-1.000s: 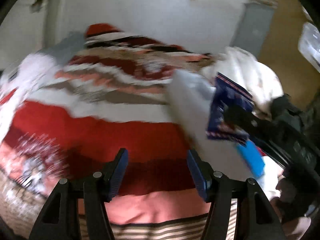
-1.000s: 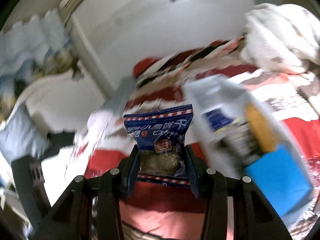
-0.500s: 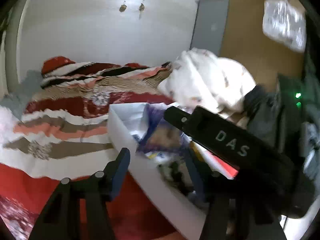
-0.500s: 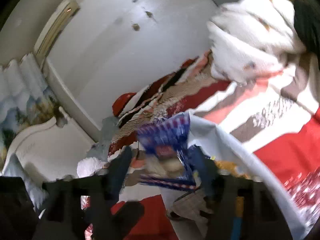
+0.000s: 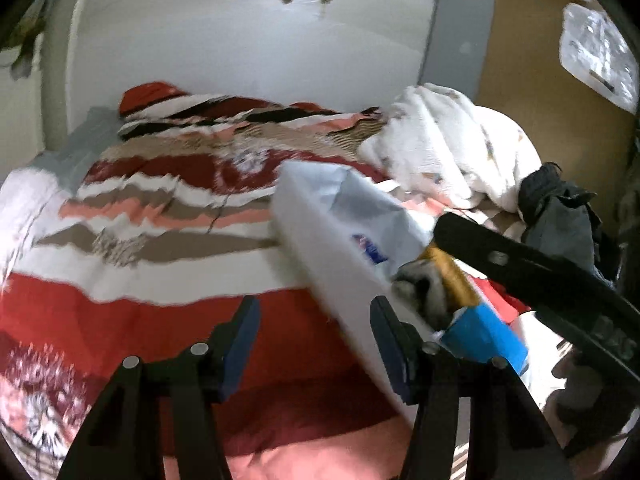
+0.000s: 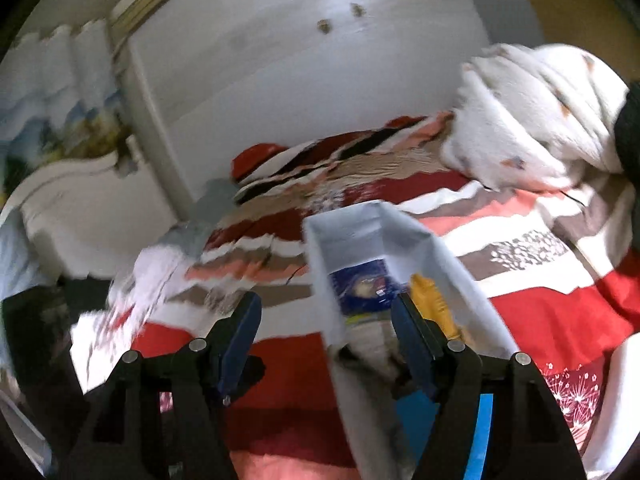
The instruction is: Organize objects
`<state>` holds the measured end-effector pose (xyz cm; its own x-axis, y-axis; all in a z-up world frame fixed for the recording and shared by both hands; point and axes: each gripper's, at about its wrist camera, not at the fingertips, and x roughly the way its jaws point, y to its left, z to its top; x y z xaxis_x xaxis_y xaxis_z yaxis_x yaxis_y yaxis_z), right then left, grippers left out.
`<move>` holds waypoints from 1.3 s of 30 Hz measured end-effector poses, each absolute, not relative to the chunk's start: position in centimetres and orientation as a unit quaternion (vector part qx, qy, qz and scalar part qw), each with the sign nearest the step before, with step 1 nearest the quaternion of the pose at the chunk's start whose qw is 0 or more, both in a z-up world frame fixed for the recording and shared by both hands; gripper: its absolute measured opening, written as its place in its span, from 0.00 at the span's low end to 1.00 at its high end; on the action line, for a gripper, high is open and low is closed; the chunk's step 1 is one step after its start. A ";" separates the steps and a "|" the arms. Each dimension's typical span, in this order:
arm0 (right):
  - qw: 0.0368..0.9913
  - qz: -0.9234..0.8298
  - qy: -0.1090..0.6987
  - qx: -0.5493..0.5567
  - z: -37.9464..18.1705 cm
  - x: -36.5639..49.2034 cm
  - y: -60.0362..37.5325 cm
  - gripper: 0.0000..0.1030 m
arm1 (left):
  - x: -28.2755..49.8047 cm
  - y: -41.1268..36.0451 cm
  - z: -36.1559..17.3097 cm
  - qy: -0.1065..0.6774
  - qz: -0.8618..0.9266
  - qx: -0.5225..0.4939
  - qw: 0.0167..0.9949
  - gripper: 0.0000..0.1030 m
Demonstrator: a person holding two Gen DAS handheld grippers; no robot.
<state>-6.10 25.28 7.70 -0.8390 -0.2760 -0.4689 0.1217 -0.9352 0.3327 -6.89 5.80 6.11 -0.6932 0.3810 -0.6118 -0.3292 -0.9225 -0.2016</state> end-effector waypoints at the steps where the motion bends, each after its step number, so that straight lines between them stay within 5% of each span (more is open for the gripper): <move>1: 0.116 -0.948 -0.140 0.263 7.7 -5.8 24.9 0.66 | -6.8 5.1 5.9 -0.047 0.918 -0.346 0.189 0.53; 13: 0.234 -0.927 0.082 0.282 2.8 2.1 19.7 0.66 | -0.5 -3.8 3.2 0.040 0.922 -0.349 0.165 0.54; 23: 0.206 -0.921 0.229 0.239 -3.8 4.9 17.6 0.68 | -0.8 -4.0 -6.4 -0.010 0.904 -0.399 0.156 0.54; 31: 0.212 -0.951 0.155 0.163 -1.4 7.0 20.4 0.68 | -0.1 -2.3 -9.6 0.048 0.913 -0.388 0.118 0.63; 39: 0.293 -0.898 0.170 0.280 -6.0 5.5 17.7 0.71 | 0.2 -2.4 -9.9 0.046 0.918 -0.380 0.103 0.70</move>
<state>5.47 17.73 -5.98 -0.6715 -0.4317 -0.6023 0.6218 -0.7704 -0.1411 0.16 -2.39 -9.88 -0.6905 0.1551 -0.7065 -0.2246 -0.9744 0.0057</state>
